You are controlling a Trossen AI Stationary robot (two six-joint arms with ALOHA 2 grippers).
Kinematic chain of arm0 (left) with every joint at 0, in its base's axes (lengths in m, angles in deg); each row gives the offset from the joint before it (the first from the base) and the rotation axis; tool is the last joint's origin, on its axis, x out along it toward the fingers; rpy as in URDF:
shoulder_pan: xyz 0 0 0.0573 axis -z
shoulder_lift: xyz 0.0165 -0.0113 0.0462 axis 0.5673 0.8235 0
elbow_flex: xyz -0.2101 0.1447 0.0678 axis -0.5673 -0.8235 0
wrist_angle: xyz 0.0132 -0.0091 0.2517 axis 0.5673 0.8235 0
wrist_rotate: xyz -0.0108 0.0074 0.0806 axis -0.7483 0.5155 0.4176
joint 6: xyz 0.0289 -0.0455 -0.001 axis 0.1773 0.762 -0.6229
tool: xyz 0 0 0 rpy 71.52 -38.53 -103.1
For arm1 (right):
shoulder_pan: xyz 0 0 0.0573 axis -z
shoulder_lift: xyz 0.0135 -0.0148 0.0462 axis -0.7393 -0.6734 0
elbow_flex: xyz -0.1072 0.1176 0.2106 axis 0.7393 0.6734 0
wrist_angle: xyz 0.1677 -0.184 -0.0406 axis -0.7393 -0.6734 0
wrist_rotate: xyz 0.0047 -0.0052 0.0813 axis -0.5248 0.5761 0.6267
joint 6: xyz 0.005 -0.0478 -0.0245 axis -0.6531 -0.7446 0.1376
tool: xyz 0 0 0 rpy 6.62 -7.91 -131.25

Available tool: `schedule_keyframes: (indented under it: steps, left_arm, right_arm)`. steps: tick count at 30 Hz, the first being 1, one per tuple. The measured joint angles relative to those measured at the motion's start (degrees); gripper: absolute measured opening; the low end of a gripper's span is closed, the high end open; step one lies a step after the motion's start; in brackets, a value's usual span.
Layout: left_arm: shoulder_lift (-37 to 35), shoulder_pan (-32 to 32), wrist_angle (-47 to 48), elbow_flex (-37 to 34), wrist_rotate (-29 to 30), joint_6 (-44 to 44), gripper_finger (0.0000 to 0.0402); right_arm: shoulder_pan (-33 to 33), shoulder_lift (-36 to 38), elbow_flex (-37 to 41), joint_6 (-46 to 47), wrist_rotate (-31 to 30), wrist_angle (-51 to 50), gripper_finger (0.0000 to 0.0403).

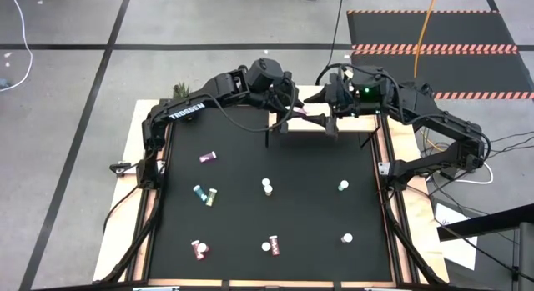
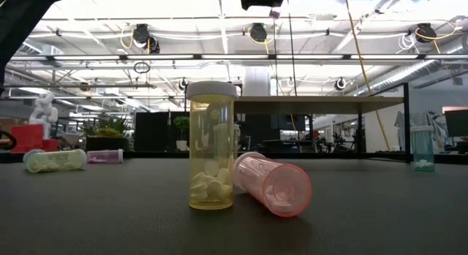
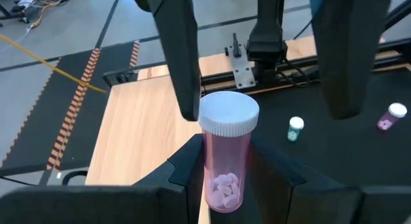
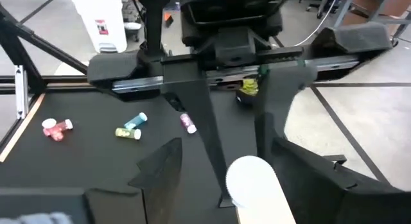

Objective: Pick and place medicine bottles onto shelf by color
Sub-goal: Put the top left violet pill bottle on the shelf

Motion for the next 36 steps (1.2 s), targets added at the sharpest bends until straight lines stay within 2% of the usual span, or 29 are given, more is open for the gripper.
schedule_keyframes:
  steps: [8,16,23,31,36]
  left_arm:
    - [0.0,0.0,-2.1,0.0,0.0,0.1,0.0108]
    - [0.0,0.0,-2.2,0.0,0.0,0.0,0.0108]
    - [0.0,0.0,-2.2,0.0,0.0,1.1,0.0108]
    - [0.0,0.0,-2.3,0.0,0.5,2.0,0.0108]
    - [0.0,0.0,-2.7,0.0,4.1,4.9,0.0113]
  right_arm:
    - [0.0,0.0,0.0,-0.2,-2.8,-2.2,0.0172]
    - [0.0,0.0,0.0,0.4,-3.3,-2.1,0.0145]
    - [0.0,0.1,0.0,0.7,-5.1,-2.1,0.0106]
    - [0.0,0.1,0.0,1.8,-5.9,-2.1,0.0111]
    - [0.1,0.1,0.0,2.1,-6.6,-2.0,0.0106]
